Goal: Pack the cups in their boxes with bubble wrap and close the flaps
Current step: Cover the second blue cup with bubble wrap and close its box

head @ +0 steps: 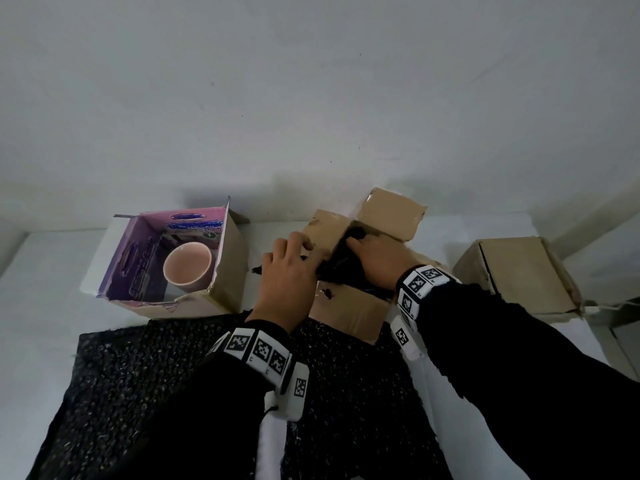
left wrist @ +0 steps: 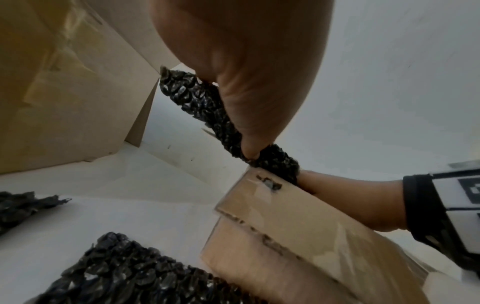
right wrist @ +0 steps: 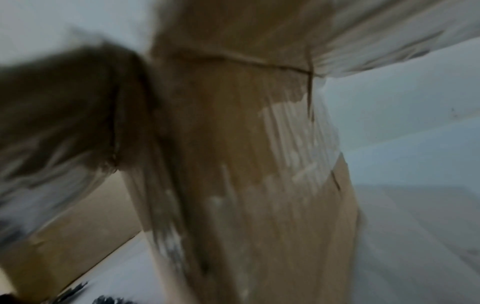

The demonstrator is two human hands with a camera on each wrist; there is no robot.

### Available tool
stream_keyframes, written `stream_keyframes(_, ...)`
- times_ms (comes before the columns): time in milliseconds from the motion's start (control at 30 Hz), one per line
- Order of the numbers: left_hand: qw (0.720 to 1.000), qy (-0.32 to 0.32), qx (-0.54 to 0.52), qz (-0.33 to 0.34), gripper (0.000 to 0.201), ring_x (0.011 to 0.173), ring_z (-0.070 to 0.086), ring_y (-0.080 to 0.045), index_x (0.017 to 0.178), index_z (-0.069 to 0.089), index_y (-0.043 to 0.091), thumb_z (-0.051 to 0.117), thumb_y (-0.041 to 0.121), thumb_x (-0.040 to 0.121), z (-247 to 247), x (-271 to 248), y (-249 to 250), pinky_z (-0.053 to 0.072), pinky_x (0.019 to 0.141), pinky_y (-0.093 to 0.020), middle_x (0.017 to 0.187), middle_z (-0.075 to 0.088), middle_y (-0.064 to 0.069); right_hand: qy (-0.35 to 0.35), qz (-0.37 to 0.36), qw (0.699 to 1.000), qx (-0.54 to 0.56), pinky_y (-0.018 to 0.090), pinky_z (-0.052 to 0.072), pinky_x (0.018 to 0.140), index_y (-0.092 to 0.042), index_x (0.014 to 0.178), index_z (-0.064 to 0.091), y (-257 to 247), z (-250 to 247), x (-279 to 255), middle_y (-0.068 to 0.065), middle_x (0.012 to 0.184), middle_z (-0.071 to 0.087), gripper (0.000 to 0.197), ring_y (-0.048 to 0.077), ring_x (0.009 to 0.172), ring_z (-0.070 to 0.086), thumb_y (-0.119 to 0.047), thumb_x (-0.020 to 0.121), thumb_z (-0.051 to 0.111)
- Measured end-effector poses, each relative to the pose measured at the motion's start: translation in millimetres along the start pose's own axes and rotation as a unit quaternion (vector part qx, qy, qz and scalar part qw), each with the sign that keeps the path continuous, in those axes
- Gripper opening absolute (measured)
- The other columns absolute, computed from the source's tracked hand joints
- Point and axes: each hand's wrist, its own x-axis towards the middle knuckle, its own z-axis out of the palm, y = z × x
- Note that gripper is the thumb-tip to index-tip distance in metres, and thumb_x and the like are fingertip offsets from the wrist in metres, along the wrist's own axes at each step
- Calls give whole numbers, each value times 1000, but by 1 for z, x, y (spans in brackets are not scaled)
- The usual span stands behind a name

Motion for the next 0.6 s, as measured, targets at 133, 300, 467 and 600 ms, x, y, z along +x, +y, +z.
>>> stream_keyframes(133, 994, 28, -91, -45, 30, 89, 51, -23, 107, 53, 20, 67, 15, 80, -8, 1, -1, 47, 60, -34, 109, 46, -4, -21, 12, 1000, 12, 39, 49, 82, -16, 126, 53, -2, -3, 3, 11, 114, 59, 37, 30, 105, 54, -21, 90, 53)
stream_keyframes(300, 993, 60, -100, 10, 19, 75, 51, -23, 87, 59, 15, 70, 4, 76, 0, 1, -1, 39, 49, -29, 94, 52, -4, 75, -80, 991, 77, 39, 48, 81, -15, 117, 57, -1, 1, -1, 7, 114, 59, 40, 27, 101, 53, -13, 77, 65)
stream_keyframes(467, 992, 61, -106, -1, 13, 76, 54, -23, 85, 64, 15, 72, 7, 78, 3, 1, -2, 38, 53, -27, 93, 54, -4, -11, -92, 996, -15, 38, 32, 98, -25, 135, 52, -1, 0, -3, -3, 137, 53, 48, 23, 127, 39, -20, 87, 55)
stream_keyframes(600, 997, 42, -66, -9, 16, 89, 53, -25, 102, 68, 22, 64, 26, 87, 3, 0, -3, 48, 65, -36, 105, 52, -4, -37, -77, 993, -85, 38, 32, 94, -28, 136, 50, -12, -1, -4, -1, 136, 47, 40, 26, 120, 34, -26, 95, 45)
